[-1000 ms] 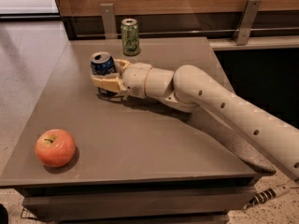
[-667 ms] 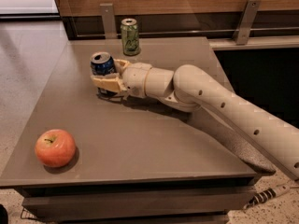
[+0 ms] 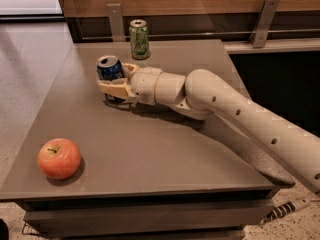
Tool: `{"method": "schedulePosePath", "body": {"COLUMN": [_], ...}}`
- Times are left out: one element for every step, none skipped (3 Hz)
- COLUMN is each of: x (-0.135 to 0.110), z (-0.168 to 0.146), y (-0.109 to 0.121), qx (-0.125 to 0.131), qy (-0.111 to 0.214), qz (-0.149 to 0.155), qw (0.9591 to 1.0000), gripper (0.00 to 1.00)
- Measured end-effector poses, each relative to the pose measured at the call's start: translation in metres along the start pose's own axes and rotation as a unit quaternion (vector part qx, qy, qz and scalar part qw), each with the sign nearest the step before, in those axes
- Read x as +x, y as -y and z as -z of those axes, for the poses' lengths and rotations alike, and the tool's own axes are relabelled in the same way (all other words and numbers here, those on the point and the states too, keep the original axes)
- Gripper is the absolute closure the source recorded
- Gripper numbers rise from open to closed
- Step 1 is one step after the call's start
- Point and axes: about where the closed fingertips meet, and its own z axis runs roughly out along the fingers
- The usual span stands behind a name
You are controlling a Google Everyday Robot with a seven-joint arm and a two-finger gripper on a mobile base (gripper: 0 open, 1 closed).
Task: Place pepsi can upright
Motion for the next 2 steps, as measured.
{"method": "schedulePosePath", "body": {"x": [-0.0006, -0.0013], "z": [-0.0016, -0.0032], "y": [-0.0016, -0.0031], "qx": [-0.002, -0.004], "qy": [0.0, 0.001], "qz": [0.0, 0.001], "qw": [1.0, 1.0], "gripper": [0.14, 0.0]}}
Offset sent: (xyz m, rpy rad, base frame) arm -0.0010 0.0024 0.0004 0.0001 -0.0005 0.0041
